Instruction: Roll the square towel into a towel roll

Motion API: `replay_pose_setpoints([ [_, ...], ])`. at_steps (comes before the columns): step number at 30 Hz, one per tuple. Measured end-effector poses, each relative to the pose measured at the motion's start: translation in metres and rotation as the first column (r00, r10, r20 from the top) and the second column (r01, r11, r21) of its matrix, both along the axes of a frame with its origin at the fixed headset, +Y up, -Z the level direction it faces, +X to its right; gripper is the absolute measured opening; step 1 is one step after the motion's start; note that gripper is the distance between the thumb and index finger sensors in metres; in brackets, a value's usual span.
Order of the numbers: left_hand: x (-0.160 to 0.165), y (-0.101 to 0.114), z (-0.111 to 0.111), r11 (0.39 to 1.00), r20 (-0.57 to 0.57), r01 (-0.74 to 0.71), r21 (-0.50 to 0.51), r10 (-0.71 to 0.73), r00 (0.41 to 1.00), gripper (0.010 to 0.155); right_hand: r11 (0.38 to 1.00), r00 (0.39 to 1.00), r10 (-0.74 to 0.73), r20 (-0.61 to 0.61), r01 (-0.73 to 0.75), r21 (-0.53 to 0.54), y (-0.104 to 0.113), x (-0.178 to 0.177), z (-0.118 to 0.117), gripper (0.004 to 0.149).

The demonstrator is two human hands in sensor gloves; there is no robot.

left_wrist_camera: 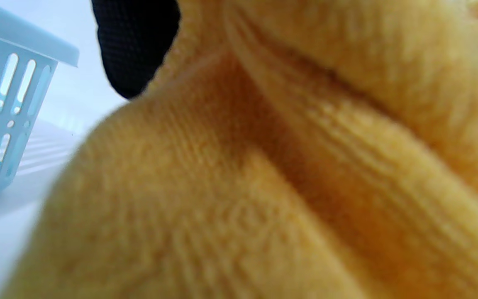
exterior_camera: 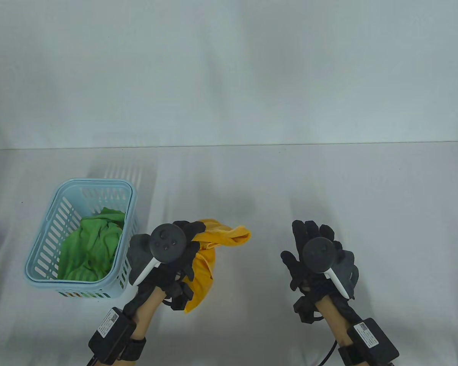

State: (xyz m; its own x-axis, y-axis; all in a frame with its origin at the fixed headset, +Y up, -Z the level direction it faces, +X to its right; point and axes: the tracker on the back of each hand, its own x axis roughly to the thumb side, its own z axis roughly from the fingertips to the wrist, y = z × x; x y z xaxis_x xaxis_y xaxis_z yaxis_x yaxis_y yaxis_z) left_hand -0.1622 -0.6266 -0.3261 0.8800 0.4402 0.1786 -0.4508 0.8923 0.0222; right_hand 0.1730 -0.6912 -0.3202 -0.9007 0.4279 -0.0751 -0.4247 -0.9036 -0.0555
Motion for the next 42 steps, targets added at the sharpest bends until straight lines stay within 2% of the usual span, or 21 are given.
replay_pose_setpoints([
  [7,0.0,-0.007,-0.003,0.999,0.008,-0.025,-0.033,0.025,1.0,0.052,0.997,0.998,-0.025,-0.056,0.029,0.07,0.013,-0.014,0.011,0.077],
  [13,0.002,-0.009,-0.002,0.999,0.021,-0.014,-0.028,0.015,1.0,0.052,0.975,0.978,-0.089,-0.187,0.124,0.185,0.055,-0.043,0.032,0.077],
  [16,0.003,-0.009,-0.002,0.999,0.023,-0.013,-0.031,0.014,1.0,0.052,0.973,0.964,-0.104,-0.246,0.149,0.174,0.072,-0.059,0.034,0.076],
  [21,0.003,-0.009,-0.002,0.999,0.032,-0.015,-0.037,0.016,0.999,0.052,0.98,0.944,-0.133,-0.303,0.171,0.1,0.091,-0.088,0.021,0.073],
  [29,0.006,-0.011,-0.001,0.999,0.05,-0.011,-0.039,0.013,0.999,0.052,0.992,0.934,-0.099,-0.342,0.12,0.041,0.092,-0.115,0.003,0.064],
  [35,0.007,-0.012,-0.001,0.999,0.057,0.005,-0.041,-0.003,0.998,0.052,0.989,0.944,-0.098,-0.316,0.127,0.072,0.095,-0.124,-0.007,0.042],
  [42,0.008,-0.016,-0.003,0.997,0.061,0.014,-0.073,-0.01,0.998,0.06,0.979,0.955,-0.171,-0.241,0.192,0.065,0.108,-0.117,-0.019,0.039],
])
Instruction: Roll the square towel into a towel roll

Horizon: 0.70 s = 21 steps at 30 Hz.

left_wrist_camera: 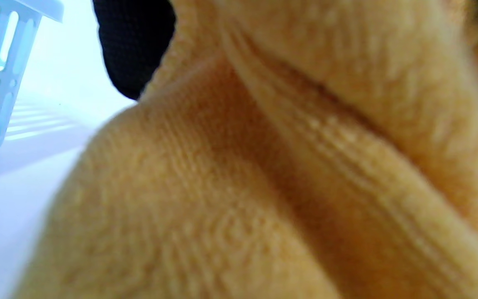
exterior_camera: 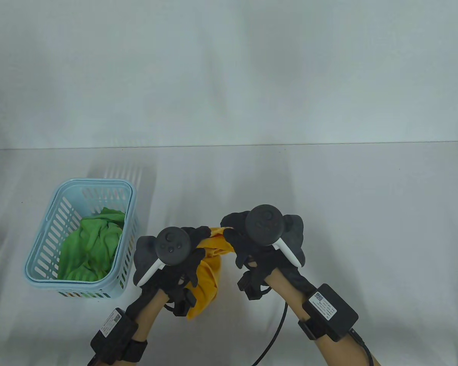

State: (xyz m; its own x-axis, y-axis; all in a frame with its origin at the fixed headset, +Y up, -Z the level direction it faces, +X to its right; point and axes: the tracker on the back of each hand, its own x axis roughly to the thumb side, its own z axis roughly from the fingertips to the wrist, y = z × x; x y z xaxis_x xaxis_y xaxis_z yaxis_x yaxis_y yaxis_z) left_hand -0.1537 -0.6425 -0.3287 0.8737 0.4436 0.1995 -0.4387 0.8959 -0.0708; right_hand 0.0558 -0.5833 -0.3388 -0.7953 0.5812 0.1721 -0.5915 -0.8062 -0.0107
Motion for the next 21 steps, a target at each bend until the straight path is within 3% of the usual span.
replay_pose_setpoints([
  [12,0.004,-0.014,-0.005,0.999,-0.009,0.02,-0.044,-0.02,1.0,0.073,0.966,0.965,-0.242,0.099,0.249,-0.071,0.029,0.022,-0.018,0.039],
  [21,0.013,-0.022,-0.004,0.996,0.014,0.036,-0.079,-0.034,0.999,0.09,0.959,0.954,-0.279,0.112,0.284,-0.028,0.062,0.028,-0.023,0.038],
])
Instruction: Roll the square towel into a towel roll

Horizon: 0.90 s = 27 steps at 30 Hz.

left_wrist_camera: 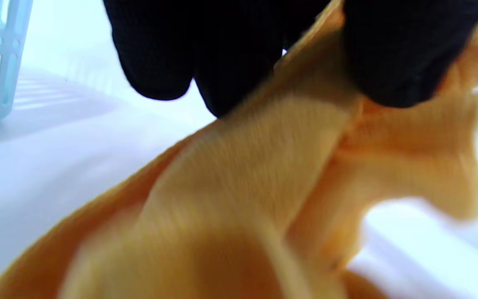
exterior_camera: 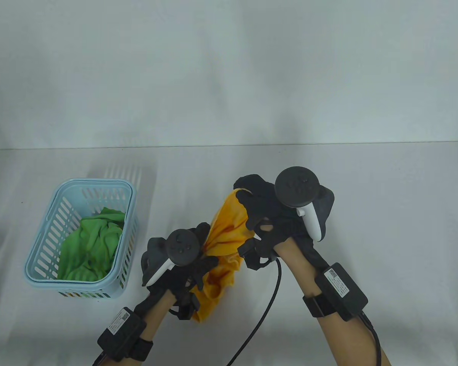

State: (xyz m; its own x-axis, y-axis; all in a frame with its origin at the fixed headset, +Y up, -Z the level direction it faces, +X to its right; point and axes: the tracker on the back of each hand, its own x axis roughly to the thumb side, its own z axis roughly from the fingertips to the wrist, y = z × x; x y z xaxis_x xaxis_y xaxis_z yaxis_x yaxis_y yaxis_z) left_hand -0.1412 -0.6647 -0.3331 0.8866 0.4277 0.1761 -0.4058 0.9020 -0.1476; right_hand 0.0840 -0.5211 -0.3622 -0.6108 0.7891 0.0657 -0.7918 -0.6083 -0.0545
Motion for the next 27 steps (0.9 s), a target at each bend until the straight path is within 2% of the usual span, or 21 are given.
replay_pose_setpoints([
  [5,-0.003,0.004,0.002,1.0,0.009,-0.029,-0.008,0.029,1.0,0.1,1.0,1.0,-0.021,-0.001,0.021,0.015,0.02,0.006,-0.002,0.038],
  [11,-0.019,0.009,0.0,0.997,-0.063,-0.074,-0.004,0.073,0.995,0.096,0.998,0.999,-0.054,-0.006,0.054,0.031,0.045,0.018,0.0,0.038],
  [18,-0.023,-0.008,-0.008,0.995,-0.066,-0.026,-0.097,0.019,0.998,0.088,0.996,0.999,-0.053,-0.013,0.053,0.066,0.067,0.028,0.004,0.038],
  [23,-0.016,-0.016,-0.009,0.99,-0.021,0.044,-0.133,-0.047,0.999,0.079,0.996,0.999,-0.049,-0.018,0.05,0.075,0.074,0.029,0.008,0.038],
  [27,-0.006,-0.029,-0.011,0.981,0.009,0.097,-0.167,-0.096,0.995,0.079,0.995,0.999,-0.046,-0.023,0.048,0.083,0.076,0.029,0.012,0.038],
])
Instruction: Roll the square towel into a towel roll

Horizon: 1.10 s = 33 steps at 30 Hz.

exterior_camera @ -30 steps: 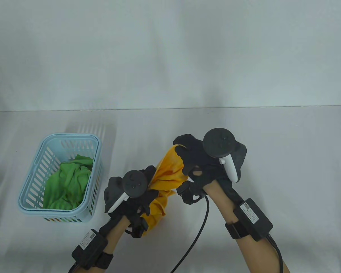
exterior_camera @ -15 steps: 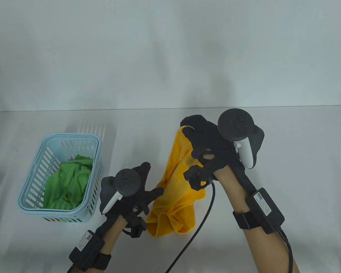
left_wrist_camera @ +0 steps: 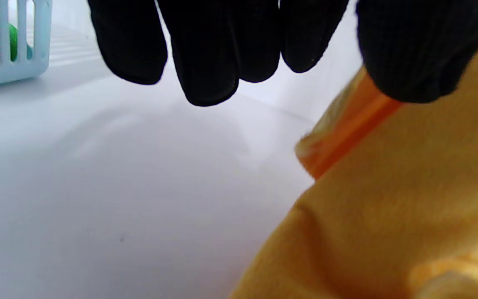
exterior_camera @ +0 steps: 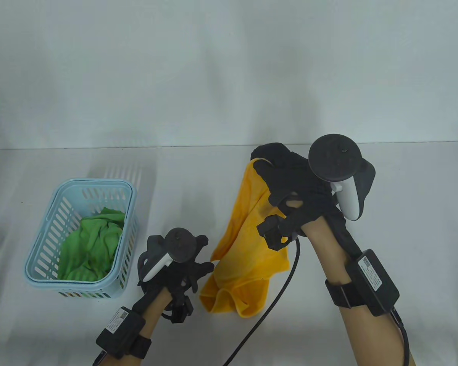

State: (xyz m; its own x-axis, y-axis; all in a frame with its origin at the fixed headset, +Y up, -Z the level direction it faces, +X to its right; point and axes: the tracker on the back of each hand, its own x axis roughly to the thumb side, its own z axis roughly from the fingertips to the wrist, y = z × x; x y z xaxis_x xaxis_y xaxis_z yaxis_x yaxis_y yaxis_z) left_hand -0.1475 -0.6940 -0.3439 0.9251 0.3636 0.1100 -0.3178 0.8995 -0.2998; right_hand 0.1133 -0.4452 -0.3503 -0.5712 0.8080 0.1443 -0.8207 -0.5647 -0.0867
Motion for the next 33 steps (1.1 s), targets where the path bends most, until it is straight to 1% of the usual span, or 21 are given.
replay_pose_setpoints([
  [4,0.006,-0.011,-0.001,0.999,0.003,0.046,-0.014,-0.046,0.999,0.076,1.0,1.0,0.002,-0.005,-0.002,0.004,0.001,0.0,0.003,0.038],
  [7,0.009,-0.015,-0.003,0.998,-0.026,0.062,0.005,-0.062,0.998,0.069,1.0,1.0,0.004,-0.005,-0.004,0.007,0.001,0.0,0.004,0.038],
  [9,0.009,-0.016,-0.004,0.997,-0.039,0.069,0.023,-0.068,0.997,0.062,1.0,1.0,0.004,-0.006,-0.003,0.007,0.001,0.001,0.004,0.038],
  [12,0.008,-0.014,-0.004,0.998,-0.073,0.04,0.043,-0.037,0.997,0.052,1.0,1.0,0.002,0.01,-0.002,0.006,0.0,0.004,0.004,0.038],
  [15,0.003,-0.007,-0.003,0.997,-0.105,-0.011,0.073,0.019,0.994,0.045,1.0,0.999,0.003,0.032,-0.003,0.005,-0.001,0.011,0.003,0.038],
  [17,-0.002,-0.001,-0.002,0.995,-0.131,-0.039,0.09,0.05,0.99,0.044,1.0,0.999,-0.003,0.052,0.003,0.001,-0.001,0.018,0.001,0.038],
  [20,-0.011,0.008,-0.001,0.992,-0.199,-0.071,0.109,0.091,0.976,0.044,1.0,0.996,-0.011,0.085,0.012,-0.006,-0.001,0.03,-0.001,0.038],
  [25,-0.027,0.017,-0.001,0.984,-0.254,-0.121,0.133,0.152,0.955,0.043,1.0,0.989,-0.007,0.149,0.009,-0.008,-0.001,0.054,-0.001,0.038],
  [28,-0.036,0.026,0.001,0.974,-0.288,-0.153,0.168,0.197,0.937,0.043,1.0,0.982,0.005,0.191,-0.002,-0.015,-0.002,0.071,-0.001,0.038],
  [31,-0.039,0.033,0.005,0.962,-0.298,-0.204,0.183,0.252,0.921,0.043,1.0,0.975,0.01,0.223,-0.006,-0.021,-0.006,0.086,0.001,0.038],
  [33,-0.041,0.043,0.007,0.946,-0.287,-0.248,0.208,0.301,0.91,0.042,1.0,0.968,0.003,0.25,0.003,-0.022,-0.009,0.099,0.002,0.038],
])
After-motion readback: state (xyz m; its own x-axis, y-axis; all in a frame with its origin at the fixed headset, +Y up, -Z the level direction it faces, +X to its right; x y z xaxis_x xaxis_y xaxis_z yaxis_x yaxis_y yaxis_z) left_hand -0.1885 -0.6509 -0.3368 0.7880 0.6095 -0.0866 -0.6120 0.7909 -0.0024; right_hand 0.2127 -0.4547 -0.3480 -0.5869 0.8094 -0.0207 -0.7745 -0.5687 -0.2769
